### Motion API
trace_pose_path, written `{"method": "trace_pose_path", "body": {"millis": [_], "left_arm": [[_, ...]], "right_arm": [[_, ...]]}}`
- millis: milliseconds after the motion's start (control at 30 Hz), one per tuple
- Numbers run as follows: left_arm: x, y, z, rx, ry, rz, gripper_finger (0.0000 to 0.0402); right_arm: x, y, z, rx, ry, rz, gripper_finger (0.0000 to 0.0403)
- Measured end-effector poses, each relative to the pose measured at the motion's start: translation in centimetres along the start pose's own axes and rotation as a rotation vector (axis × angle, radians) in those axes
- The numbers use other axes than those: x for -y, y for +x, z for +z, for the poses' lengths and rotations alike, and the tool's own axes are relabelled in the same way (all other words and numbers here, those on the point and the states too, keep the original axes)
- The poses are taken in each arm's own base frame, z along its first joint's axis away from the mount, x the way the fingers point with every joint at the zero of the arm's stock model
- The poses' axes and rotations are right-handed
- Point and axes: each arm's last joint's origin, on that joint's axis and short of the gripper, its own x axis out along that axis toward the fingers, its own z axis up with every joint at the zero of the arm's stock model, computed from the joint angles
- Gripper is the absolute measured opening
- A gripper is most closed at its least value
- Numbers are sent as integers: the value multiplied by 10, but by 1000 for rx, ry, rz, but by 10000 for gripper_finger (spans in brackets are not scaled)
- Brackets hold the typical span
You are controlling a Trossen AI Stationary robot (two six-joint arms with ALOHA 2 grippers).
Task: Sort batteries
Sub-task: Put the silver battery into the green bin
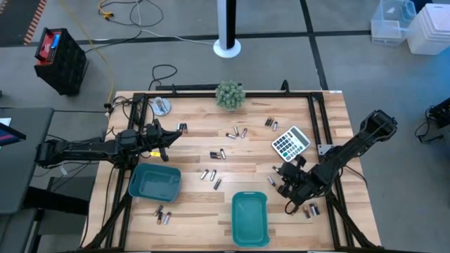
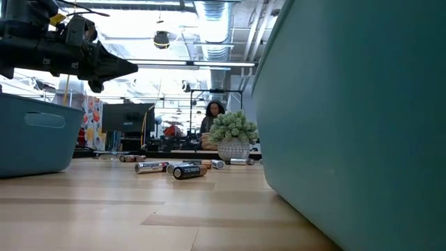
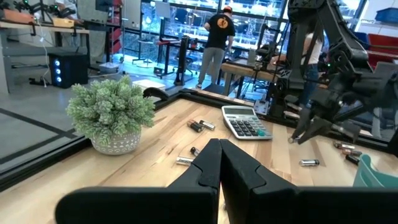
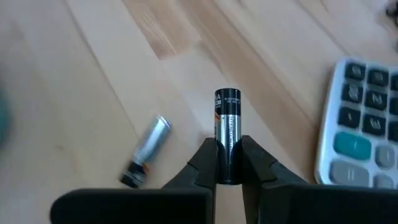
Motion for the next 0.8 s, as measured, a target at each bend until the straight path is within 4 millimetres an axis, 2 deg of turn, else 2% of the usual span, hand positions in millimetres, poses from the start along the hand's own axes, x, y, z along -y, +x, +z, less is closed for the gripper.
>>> {"method": "trace_pose_path", "body": {"millis": [400, 667, 800], "left_arm": [[0, 0, -2, -21, -22, 3, 0], [0, 0, -3, -30, -47, 7, 1], [0, 0, -3, -30, -64, 8, 13]], "right_arm": [[-32, -28, 45, 336, -93, 388, 44], [-49, -33, 51, 370, -103, 544, 44], [-64, -40, 58, 353, -152, 626, 45]]}}
